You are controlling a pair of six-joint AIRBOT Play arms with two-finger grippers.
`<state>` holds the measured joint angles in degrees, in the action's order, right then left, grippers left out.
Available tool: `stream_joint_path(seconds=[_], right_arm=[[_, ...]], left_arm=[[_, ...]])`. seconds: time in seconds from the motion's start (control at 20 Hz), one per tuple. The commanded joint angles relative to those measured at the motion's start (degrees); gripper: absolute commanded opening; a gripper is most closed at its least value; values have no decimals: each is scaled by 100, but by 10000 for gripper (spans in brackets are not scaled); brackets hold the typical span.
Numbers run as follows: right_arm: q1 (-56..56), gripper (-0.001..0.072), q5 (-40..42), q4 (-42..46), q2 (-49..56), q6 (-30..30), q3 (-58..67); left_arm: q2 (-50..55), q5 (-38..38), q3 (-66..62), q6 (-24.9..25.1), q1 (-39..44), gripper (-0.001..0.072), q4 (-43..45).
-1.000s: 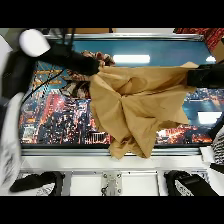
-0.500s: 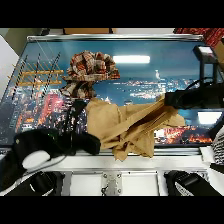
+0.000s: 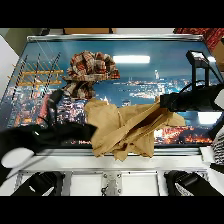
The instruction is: Fold the clothes and pants, and hang the long-sleeved shirts on hangers.
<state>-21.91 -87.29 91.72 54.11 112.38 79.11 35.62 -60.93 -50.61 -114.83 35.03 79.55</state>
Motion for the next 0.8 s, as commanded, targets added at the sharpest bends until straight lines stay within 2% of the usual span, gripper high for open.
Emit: stream_joint_path(seconds=[0.0,0.1,0.2,0.35,0.55,0.75], right_arm=[[-7,17,-17,-46,2,15,-2],[-7,17,-17,-46,2,15,-2],[-7,17,-17,-48,2,15,-2],[-7,17,-17,-46,2,15,-2],[-7,17,-17,-48,2,15,-2],[-7,17,-20,-46,2,15,-2]], left_arm=[[431,-544,-833,1185,-1652,615,42],[944,-837,-1294,1652,-2636,615,42],[1552,-752,-1714,2039,-3477,615,46],[2658,-595,-2352,2581,-4269,615,68],[4245,-424,-3191,2656,-4452,615,868],[5582,352,-3810,2767,-4452,615,1405]])
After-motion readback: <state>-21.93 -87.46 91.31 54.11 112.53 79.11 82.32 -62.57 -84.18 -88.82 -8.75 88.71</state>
